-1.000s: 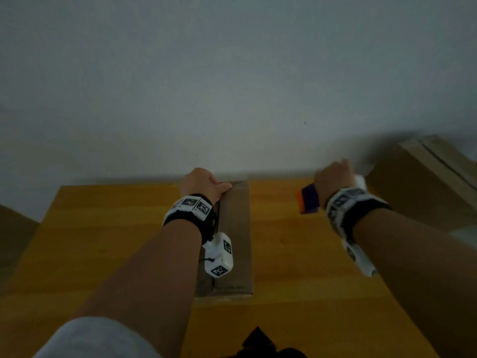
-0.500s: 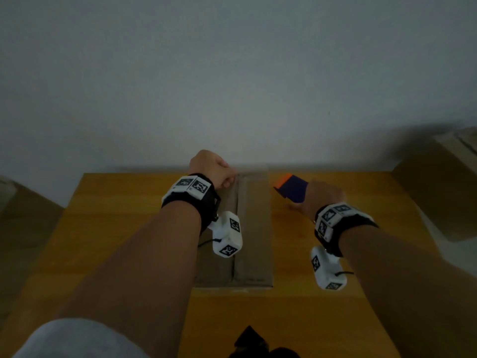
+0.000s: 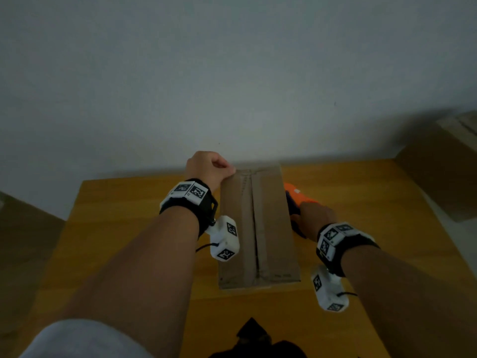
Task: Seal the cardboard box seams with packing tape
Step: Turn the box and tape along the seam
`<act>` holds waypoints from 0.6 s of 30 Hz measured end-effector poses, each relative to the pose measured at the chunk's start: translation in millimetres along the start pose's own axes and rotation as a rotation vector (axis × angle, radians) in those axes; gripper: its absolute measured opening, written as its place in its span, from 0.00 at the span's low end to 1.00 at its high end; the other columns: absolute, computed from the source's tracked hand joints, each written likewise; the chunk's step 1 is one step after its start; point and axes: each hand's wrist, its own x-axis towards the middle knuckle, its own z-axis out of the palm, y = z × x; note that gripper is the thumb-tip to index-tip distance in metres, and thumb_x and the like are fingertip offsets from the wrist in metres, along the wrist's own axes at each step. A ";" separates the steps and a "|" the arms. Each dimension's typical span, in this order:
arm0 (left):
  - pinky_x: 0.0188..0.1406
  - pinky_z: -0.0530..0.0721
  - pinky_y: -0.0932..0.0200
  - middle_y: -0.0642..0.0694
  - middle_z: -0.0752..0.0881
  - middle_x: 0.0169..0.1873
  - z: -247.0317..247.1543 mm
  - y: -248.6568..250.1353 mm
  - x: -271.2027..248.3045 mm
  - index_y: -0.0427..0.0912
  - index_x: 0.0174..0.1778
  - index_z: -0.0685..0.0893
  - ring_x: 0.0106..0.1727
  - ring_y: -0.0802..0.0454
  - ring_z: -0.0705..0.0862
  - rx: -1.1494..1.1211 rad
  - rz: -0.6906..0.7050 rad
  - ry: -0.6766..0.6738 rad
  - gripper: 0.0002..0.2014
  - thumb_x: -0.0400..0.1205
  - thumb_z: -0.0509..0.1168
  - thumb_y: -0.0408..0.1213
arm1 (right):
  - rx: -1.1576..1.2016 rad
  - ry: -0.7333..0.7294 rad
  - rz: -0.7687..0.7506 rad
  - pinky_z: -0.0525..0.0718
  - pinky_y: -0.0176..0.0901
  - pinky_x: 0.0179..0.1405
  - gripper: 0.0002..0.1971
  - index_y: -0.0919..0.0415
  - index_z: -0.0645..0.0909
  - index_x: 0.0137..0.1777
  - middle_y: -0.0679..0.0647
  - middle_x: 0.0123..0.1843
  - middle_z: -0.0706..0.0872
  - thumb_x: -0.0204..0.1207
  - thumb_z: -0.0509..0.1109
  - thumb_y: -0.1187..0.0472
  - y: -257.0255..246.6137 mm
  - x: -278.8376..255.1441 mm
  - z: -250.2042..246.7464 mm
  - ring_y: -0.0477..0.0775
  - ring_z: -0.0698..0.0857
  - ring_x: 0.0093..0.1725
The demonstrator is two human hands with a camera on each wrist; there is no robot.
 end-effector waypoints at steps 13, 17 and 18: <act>0.52 0.82 0.63 0.48 0.92 0.47 -3.2 16.9 13.1 0.44 0.46 0.93 0.51 0.52 0.88 0.177 0.237 -0.133 0.06 0.76 0.72 0.38 | -0.009 0.430 -0.317 0.80 0.51 0.56 0.15 0.59 0.85 0.60 0.59 0.59 0.85 0.81 0.59 0.63 -38.6 -15.8 -108.5 0.61 0.81 0.62; 0.55 0.82 0.59 0.48 0.92 0.49 3.5 21.1 14.9 0.46 0.47 0.93 0.53 0.50 0.88 0.265 0.246 -0.194 0.07 0.76 0.71 0.39 | -0.140 0.303 -0.490 0.76 0.51 0.66 0.20 0.56 0.78 0.72 0.58 0.69 0.80 0.81 0.60 0.66 -73.9 -15.1 -110.4 0.59 0.76 0.71; 0.54 0.81 0.59 0.48 0.92 0.49 4.6 21.2 14.8 0.47 0.48 0.93 0.54 0.49 0.88 0.285 0.251 -0.200 0.07 0.77 0.71 0.39 | -0.169 0.289 -0.495 0.77 0.51 0.65 0.20 0.56 0.78 0.71 0.58 0.69 0.80 0.81 0.60 0.67 -78.1 -12.9 -106.8 0.60 0.76 0.70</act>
